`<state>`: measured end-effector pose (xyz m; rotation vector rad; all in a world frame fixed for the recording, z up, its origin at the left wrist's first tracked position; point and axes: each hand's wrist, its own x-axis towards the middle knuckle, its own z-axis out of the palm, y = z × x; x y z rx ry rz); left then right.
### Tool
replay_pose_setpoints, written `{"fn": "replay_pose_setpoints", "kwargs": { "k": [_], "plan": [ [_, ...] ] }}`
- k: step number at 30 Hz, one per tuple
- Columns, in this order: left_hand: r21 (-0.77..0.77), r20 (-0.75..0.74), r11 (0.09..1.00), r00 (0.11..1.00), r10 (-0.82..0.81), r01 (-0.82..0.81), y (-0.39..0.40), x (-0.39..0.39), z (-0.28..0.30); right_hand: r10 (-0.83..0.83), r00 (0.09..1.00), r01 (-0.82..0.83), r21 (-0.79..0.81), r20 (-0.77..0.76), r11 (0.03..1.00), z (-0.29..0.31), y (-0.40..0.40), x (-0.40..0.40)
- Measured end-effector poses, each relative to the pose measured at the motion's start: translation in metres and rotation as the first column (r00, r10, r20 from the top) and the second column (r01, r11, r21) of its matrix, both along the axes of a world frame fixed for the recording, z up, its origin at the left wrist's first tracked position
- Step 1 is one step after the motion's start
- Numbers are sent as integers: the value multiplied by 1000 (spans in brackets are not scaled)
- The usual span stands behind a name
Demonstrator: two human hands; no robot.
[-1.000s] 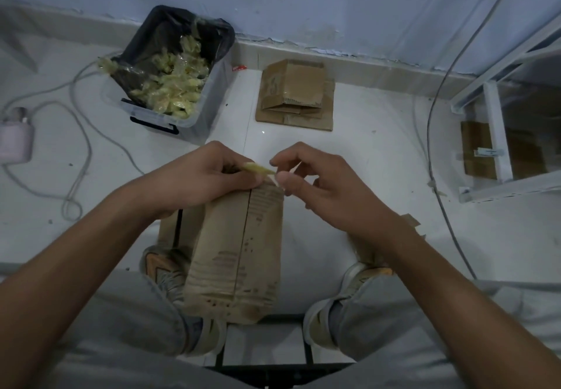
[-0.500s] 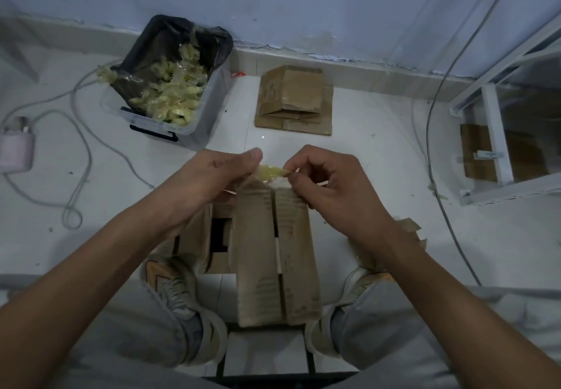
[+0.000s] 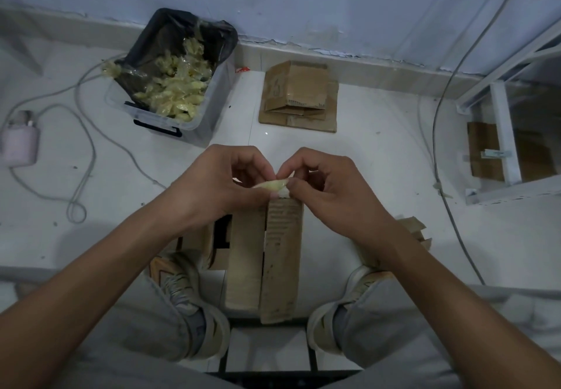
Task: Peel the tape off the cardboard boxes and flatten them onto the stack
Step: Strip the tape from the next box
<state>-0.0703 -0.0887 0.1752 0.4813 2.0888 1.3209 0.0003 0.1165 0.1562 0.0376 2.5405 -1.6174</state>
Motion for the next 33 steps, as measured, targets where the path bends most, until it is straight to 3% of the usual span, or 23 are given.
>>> {"fn": "replay_pose_setpoints", "kwargs": {
  "k": [7, 11, 14, 17, 19, 23, 26, 29, 33],
  "plan": [
    [35, -179, 999, 983, -31, 37, 2, 5, -1, 82, 990, -78, -39, 112, 996, 7, 9, -3],
    [62, -272, 987, 954, -126, 149, 2, 7, -1, 244, 949, -225, -113, 199, 968, 6, 13, -3],
    [59, -236, 992, 968, -91, 108, 2, 7, -3, 239, 958, -215, -154, 158, 964, 4, 15, -3],
    [-23, -110, 999, 993, 32, -35, 4, 1, -7, 88, 994, -87, -19, 58, 996, -5, 14, -3],
    [-166, -47, 986, 999, 12, -19, 3, -1, -10, 6, 1000, -4, 92, -22, 996, -10, 11, -2],
    [-429, -227, 902, 961, -161, 50, 12, 16, -16, -65, 996, 67, 41, -64, 997, -13, -2, 2],
    [-421, -407, 904, 906, -115, -74, 14, 22, -31, -106, 994, 107, -113, 21, 988, -16, -10, 3],
    [-395, -429, 917, 894, -134, -52, 14, 24, -39, -119, 984, 143, -187, 133, 972, -15, -12, 4],
    [-504, -470, 864, 838, -276, 2, 16, 29, -39, -51, 994, 56, -43, 97, 998, -10, -8, 3]
  ]
}}
